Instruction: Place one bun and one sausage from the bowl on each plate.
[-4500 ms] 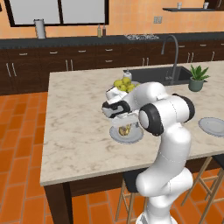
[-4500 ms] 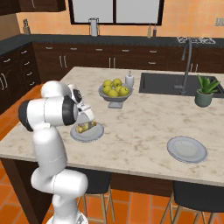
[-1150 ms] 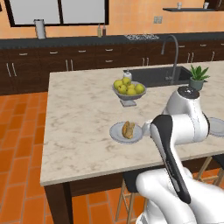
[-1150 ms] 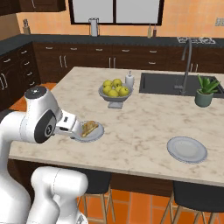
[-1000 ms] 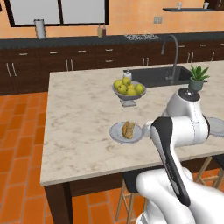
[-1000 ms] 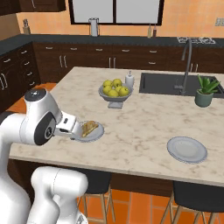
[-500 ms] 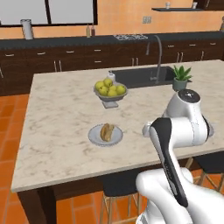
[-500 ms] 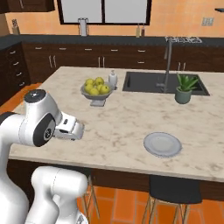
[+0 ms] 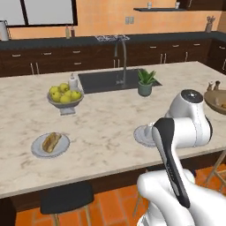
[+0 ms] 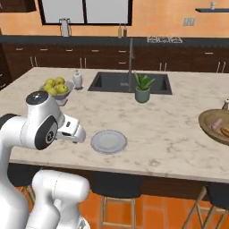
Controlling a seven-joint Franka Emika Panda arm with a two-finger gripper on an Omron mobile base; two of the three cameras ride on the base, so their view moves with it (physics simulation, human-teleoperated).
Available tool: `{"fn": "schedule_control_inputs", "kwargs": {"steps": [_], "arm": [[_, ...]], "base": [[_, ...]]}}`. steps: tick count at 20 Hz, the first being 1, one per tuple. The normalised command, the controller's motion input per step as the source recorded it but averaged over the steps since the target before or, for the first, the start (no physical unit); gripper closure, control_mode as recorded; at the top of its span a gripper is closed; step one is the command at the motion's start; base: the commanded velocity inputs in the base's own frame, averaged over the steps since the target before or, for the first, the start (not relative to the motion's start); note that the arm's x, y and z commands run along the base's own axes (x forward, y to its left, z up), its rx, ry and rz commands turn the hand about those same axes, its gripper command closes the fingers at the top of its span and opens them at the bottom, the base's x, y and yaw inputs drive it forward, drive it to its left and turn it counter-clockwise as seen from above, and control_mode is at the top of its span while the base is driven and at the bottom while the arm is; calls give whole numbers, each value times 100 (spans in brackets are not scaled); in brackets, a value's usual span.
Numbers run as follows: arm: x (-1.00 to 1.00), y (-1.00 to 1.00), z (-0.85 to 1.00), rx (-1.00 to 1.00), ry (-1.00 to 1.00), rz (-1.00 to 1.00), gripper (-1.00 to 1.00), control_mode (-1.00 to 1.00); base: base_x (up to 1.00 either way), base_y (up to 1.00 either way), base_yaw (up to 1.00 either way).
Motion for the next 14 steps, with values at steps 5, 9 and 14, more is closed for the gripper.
{"fn": "schedule_control_inputs", "kwargs": {"steps": [5, 9, 14], "arm": [[0, 0, 0, 0, 0, 0, -100, 100], [0, 0, 0, 0, 0, 0, -100, 100], [0, 0, 0, 0, 0, 0, -100, 100]], "base": [[11, -100, 0], [5, -100, 0], [3, -97, 0]]}}
